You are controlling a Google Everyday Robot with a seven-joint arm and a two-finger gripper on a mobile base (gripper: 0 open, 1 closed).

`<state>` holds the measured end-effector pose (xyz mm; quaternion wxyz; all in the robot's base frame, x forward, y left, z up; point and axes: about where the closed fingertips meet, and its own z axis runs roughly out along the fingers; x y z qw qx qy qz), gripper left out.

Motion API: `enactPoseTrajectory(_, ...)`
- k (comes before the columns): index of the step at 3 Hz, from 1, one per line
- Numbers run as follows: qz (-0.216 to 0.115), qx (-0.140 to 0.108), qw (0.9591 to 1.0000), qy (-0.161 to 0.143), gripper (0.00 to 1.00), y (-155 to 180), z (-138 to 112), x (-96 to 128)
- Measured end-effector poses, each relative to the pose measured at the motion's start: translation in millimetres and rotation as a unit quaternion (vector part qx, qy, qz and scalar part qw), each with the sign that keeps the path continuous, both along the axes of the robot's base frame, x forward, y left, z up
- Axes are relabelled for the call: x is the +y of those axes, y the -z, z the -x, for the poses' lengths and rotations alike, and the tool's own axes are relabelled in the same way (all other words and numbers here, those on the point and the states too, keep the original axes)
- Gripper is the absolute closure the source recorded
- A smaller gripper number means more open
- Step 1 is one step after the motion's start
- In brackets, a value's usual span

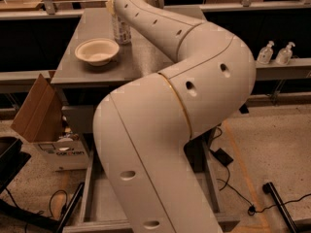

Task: Pick blue plastic bottle from middle drawer and place on counter

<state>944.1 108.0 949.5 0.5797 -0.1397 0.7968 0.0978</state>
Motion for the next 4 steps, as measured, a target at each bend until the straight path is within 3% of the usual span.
enactPoseTrajectory(1, 0.000, 0.002, 1.0000, -0.001, 1.00, -0.6, -1.2, 1.0)
enactPoseTrajectory(2, 0.000, 0.002, 1.0000, -0.001, 0.82, -2.0, -1.2, 1.1)
enactPoseTrajectory(3, 0.001, 0.003, 1.0000, -0.002, 0.51, 0.5, -1.5, 2.3)
enactPoseTrajectory(4, 0.001, 0.003, 1.0000, -0.002, 0.28, 0.2, -1.5, 2.3)
